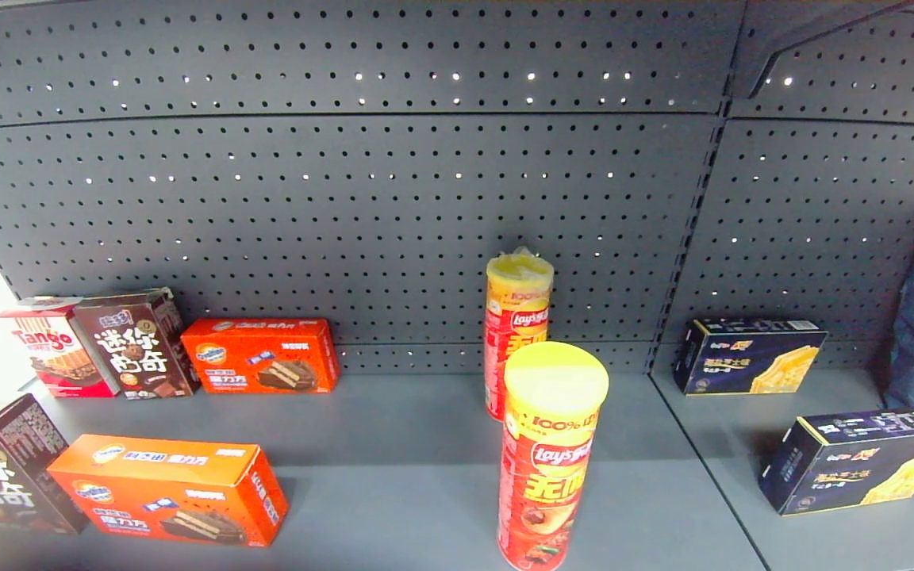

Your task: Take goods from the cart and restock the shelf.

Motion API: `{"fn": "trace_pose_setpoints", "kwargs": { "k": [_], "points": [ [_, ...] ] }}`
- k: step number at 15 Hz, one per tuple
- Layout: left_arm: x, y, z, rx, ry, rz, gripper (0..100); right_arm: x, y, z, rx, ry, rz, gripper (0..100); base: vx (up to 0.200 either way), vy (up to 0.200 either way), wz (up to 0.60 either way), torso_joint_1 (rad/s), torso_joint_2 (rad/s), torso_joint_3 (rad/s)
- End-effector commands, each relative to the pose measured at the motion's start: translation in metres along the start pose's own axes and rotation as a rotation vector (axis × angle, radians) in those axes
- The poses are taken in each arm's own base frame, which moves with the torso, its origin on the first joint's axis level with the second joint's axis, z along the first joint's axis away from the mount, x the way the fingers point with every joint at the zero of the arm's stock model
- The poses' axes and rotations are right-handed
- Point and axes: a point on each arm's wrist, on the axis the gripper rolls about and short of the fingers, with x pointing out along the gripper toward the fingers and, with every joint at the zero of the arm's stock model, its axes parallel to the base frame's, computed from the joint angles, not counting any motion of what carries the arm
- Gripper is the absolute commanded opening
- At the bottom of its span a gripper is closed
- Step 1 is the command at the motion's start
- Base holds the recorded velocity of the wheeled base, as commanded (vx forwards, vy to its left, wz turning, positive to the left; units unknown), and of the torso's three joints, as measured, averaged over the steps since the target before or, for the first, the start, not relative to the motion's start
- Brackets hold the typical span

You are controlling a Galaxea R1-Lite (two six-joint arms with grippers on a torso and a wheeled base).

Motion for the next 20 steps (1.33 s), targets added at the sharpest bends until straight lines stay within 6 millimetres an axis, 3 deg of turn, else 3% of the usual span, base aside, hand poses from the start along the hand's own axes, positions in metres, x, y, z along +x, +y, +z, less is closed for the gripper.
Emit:
{"fn": "trace_pose_setpoints", "kwargs": {
  "k": [1,20],
  "points": [
    [-0.0001,0.0000,-0.0001,0.000,0.000,0.000,100,0.0001,0.0000,-0.0001,0.001,0.002,0.000,100,0.000,0.000,0.00,0.000,0.00,0.000],
    [-0.0001,0.0007,-0.0001,-0.004,0.002,0.029,100,0.0001,0.0000,-0.0001,0.001,0.002,0.000,100,-0.021,0.000,0.00,0.000,0.00,0.001]
  ]
}}
